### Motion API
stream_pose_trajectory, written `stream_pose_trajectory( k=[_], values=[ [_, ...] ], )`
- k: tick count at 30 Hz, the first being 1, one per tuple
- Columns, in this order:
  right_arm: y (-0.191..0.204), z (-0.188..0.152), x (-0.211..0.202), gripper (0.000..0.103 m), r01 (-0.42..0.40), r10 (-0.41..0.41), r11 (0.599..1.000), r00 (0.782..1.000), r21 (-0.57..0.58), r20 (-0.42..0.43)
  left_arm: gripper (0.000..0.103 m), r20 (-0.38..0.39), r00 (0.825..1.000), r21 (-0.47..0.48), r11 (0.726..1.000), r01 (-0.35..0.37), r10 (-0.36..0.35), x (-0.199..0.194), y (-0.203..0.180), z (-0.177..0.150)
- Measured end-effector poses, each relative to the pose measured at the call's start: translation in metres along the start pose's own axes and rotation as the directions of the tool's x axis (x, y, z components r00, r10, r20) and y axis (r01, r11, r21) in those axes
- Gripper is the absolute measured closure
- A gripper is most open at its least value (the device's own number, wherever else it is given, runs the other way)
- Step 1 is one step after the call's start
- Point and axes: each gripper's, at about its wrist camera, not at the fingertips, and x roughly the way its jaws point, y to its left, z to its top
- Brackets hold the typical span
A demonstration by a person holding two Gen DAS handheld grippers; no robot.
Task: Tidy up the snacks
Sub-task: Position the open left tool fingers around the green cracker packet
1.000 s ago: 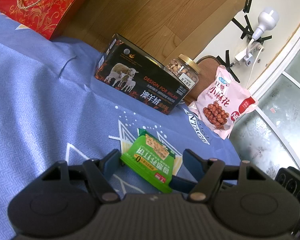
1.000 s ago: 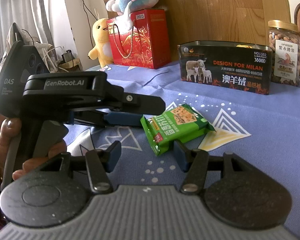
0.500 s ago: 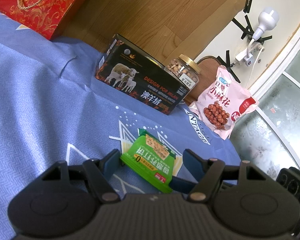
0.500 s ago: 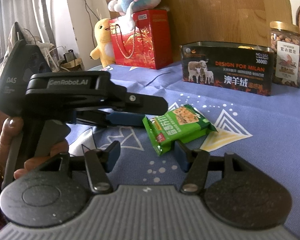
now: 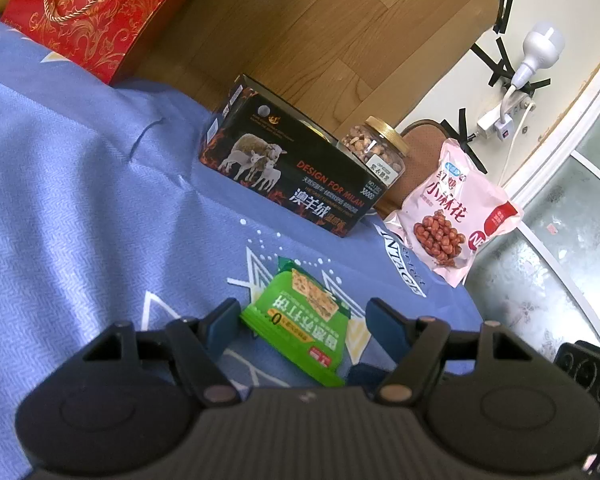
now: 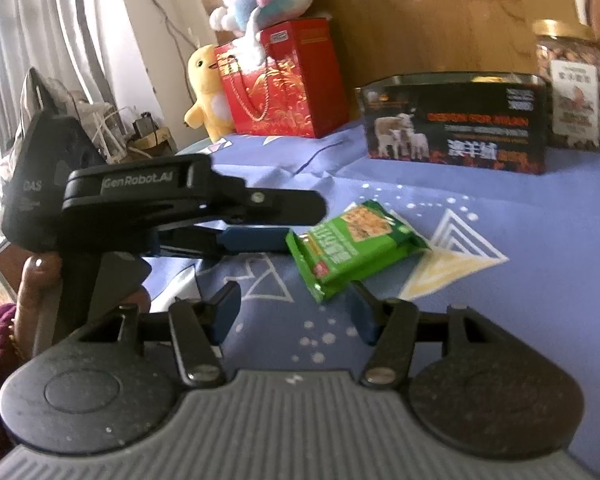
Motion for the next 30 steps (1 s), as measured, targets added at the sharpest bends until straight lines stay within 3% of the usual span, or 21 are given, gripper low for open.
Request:
stream_pose_trajectory(
  k=[9, 19, 25, 30],
  values=[
    [-0.054, 0.021, -0.019, 0.041, 0.032, -0.064, 0.966, 0.991, 0.256, 0.115, 0.032, 0.0, 1.0, 0.001, 1.0, -0.001, 0.001, 0.0, 0.0, 0.0],
    [-0.064, 0.03, 0.022, 0.041, 0.02, -0.031, 0.966, 0.999, 0.257, 0.038, 0.031, -0.001, 1.0, 0.003, 1.0, -0.002, 0.002, 0.001, 0.0, 0.0],
    [-0.058, 0.029, 0.021, 0.042, -0.041, 0.042, 0.977, 0.999, 0.211, 0.003, 0.03, -0.002, 1.0, 0.002, 1.0, 0.002, -0.002, 0.002, 0.0, 0.0],
    [-0.064, 0.027, 0.018, 0.045, -0.086, 0.089, 0.962, 0.996, 0.261, 0.001, 0.029, -0.005, 1.0, 0.006, 1.0, 0.007, -0.007, 0.003, 0.001, 0.001]
  ],
)
